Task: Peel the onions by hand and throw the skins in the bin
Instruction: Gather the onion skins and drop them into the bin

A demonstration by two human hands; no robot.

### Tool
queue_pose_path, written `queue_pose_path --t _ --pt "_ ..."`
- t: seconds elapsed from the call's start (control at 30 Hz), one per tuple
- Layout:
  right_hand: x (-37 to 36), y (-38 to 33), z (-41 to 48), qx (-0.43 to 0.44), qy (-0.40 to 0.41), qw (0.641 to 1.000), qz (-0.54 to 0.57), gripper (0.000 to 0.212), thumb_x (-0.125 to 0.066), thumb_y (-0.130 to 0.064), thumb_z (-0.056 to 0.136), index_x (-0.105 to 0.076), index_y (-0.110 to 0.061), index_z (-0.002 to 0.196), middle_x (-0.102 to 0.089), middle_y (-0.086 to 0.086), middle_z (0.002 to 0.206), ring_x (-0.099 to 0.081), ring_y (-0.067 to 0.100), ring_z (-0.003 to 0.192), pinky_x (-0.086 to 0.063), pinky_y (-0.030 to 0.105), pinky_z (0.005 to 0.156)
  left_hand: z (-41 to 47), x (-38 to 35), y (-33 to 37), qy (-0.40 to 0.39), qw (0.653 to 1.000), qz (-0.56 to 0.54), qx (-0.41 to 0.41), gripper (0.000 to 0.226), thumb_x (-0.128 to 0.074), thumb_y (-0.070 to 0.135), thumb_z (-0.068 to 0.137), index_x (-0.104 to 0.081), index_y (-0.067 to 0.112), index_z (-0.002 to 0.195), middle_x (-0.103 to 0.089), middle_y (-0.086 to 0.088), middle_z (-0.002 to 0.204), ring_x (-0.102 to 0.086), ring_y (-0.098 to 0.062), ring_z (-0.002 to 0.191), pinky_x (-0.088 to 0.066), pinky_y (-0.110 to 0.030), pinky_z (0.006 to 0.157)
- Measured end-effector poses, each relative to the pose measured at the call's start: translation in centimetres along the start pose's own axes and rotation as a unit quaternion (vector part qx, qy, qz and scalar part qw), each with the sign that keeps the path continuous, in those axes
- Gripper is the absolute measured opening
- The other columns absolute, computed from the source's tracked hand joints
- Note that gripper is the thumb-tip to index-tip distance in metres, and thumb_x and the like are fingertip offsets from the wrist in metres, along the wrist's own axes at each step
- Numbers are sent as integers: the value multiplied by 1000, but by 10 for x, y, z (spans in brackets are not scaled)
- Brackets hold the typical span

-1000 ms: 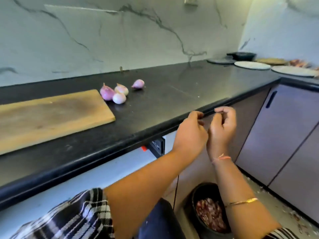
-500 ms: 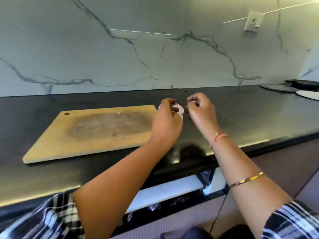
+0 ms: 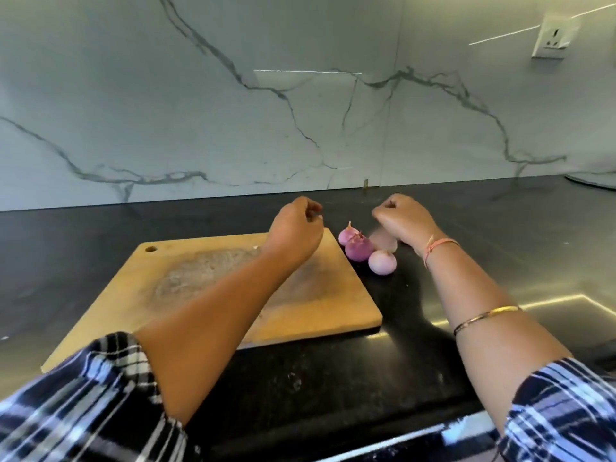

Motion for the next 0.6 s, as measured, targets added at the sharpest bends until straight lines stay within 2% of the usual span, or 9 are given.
queue_pose_path --t 0.1,0.17,0.27,0.43,0.6 --pt "-8 4 6 -9 -60 996 -62 19 -53 -36 85 -58 -21 93 -63 6 105 -57 28 102 -46 41 91 17 -15 -7 -63 997 38 -21 38 -54 8 93 -50 20 129 -53 -1 132 -51 -12 115 -42 -20 88" --pt "-9 8 10 -12 -89 993 -73 18 -54 -31 89 -58 -16 98 -62 7 104 -56 27 99 -45 36 83 26 -24 -8 -117 991 49 -37 49 -55 2 91 -44 22 135 -46 -1 141 -44 -16 129 -39 -25 99" --pt "-11 16 12 -18 -113 990 -84 18 -55 -27 89 -59 -12 97 -63 8 98 -56 26 93 -40 31 71 33 -31 -4 -209 974 44 -70 58 -56 2 90 -38 22 141 -38 1 148 -34 -16 137 -31 -26 106" --pt "-13 19 13 -12 -118 988 -95 14 -55 -27 86 -59 -14 87 -63 5 86 -59 26 86 -40 31 67 47 -35 -3 -305 948 30 -85 57 -57 0 89 -42 23 138 -41 3 145 -37 -13 133 -31 -20 99" --pt "-12 18 12 -8 -106 990 -88 13 -55 -24 85 -61 -12 86 -63 6 85 -58 24 82 -41 32 68 56 -38 -6 -325 939 61 -99 44 -63 6 87 -52 21 127 -55 2 124 -52 -11 111 -43 -23 95"
Point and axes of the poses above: each hand's wrist, its own z-axis towards the middle knuckle, its own x-axis out of the back of the hand, y = z × x, the point moved 1 cm from there along z, towards the middle knuckle
